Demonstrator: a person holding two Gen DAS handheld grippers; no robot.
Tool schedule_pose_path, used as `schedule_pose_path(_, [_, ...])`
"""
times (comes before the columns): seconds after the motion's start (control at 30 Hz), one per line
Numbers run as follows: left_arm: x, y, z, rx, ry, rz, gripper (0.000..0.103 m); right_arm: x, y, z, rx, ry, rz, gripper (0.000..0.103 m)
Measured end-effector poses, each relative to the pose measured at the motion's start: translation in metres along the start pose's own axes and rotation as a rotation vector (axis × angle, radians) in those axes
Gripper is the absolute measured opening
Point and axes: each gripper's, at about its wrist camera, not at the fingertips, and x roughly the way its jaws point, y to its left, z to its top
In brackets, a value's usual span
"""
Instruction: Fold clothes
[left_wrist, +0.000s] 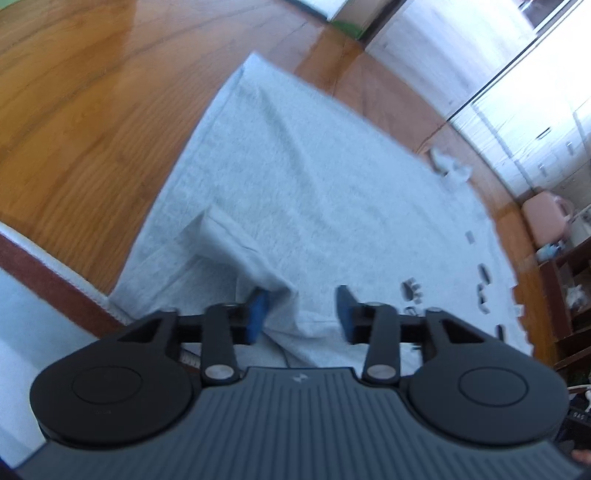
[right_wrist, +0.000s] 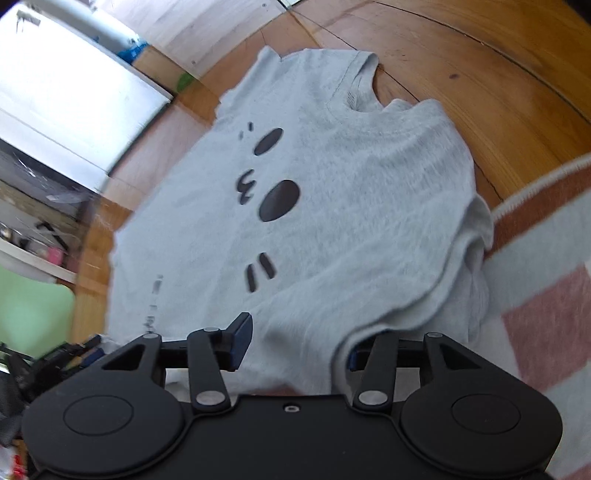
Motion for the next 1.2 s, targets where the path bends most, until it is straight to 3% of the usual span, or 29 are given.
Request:
schedule_pose_path(0.03, [0.006,0.003,-0.001,-0.009,0.003,0.005,0.045,0.002,0.003,0.0,-0.025,0.001,-0.008,0.022])
schedule_pose_path(0.07, [0.007,0.003,-0.002,-0.014,-0.027,-0.002,0.041,0.004,0.005,0.0,-0.05,0.0,-0.016,0.007])
schedule_pose_path(0.1, [0.008,0.002,-0.001,-0.017,-0.026,0.012,0.037,0.002,0.008,-0.001,-0.073,-0.012,-0.024,0.007])
schedule_pose_path(0.13, [0.007,0.0,-0.001,0.005,-0.031,0.039,0.009,-0.001,0.011,-0.003,-0.094,-0.027,-0.027,0.006])
schedule_pose_path(0.17, [0.004,-0.005,-0.001,0.046,-0.037,0.066,0.001,-0.008,0.014,-0.007,-0.106,-0.058,-0.01,0.006])
schedule_pose_path(0.23, [-0.008,-0.015,-0.002,0.099,-0.078,0.117,0.001,-0.026,0.018,-0.013,-0.118,-0.114,0.029,0.006])
schedule_pose_path(0.47, [-0.102,-0.022,-0.013,0.031,-0.236,0.031,0.001,-0.116,0.031,-0.059,-0.146,-0.25,0.155,0.006])
schedule_pose_path(0.6, [-0.14,-0.02,-0.04,-0.065,-0.185,0.025,0.001,-0.131,0.012,-0.088,-0.161,-0.201,0.101,0.006])
schedule_pose_path(0.73, [-0.131,-0.004,-0.066,-0.179,-0.082,0.073,0.001,-0.104,-0.019,-0.093,-0.038,-0.168,0.061,0.006])
schedule_pose_path(0.9, [-0.106,0.034,-0.081,-0.345,0.078,0.088,0.003,-0.091,-0.03,-0.089,0.02,-0.136,0.028,0.011])
schedule_pose_path(1.0, [-0.1,0.049,-0.084,-0.427,0.102,0.042,0.012,-0.082,-0.037,-0.085,0.076,-0.116,0.03,0.027])
schedule_pose_path(1.07, [-0.097,0.054,-0.085,-0.459,0.102,0.019,0.023,-0.079,-0.041,-0.085,0.108,-0.121,0.032,0.049])
schedule_pose_path(1.13, [-0.09,0.051,-0.087,-0.454,0.113,0.024,0.035,-0.075,-0.045,-0.086,0.15,-0.121,0.042,0.052])
schedule_pose_path(1.2, [-0.082,0.054,-0.089,-0.49,0.125,-0.017,0.036,-0.072,-0.049,-0.087,0.198,-0.122,0.061,0.052])
